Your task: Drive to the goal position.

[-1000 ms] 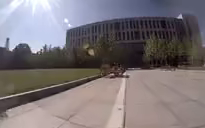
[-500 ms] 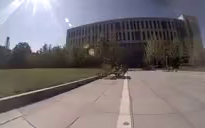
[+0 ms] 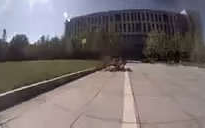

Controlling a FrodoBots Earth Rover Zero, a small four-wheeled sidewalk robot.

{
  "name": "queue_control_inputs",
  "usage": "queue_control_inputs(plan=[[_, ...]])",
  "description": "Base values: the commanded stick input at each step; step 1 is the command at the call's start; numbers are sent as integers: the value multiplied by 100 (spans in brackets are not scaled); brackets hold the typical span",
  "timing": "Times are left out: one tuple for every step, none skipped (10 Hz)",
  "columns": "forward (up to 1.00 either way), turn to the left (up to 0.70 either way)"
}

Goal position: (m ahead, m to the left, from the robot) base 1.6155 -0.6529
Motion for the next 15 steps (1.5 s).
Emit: queue_control_inputs(plan=[[70, 0], [70, 0], [70, 0], [70, 0], [70, -2], [70, -8], [70, -14], [70, -20], [70, -26], [70, -29], [70, -29], [70, -29], [70, -29], [70, -29], [70, -29]])
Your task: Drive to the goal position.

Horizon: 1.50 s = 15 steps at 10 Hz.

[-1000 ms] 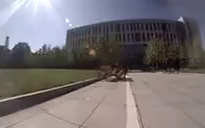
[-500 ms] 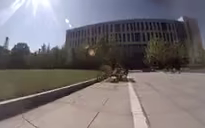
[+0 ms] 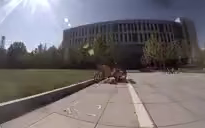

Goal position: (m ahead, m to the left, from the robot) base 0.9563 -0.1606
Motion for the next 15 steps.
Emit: queue_control_inputs(plan=[[70, -29], [70, -29], [70, -29], [70, -29], [70, -29], [70, -29], [70, -29], [70, -29], [70, -29], [70, -29], [70, -29], [70, -29], [70, -29], [70, -29], [60, -24]])
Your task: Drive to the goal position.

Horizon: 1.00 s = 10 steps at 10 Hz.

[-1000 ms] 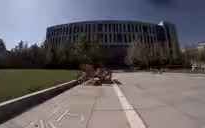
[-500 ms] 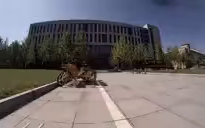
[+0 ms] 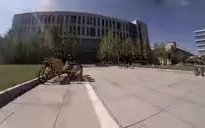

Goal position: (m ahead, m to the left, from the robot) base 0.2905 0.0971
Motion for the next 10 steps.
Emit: queue_control_inputs(plan=[[47, -19], [35, -13], [23, -7], [10, -2], [7, 0], [7, 0], [7, 0], [7, 0], [7, 0], [7, 0]])
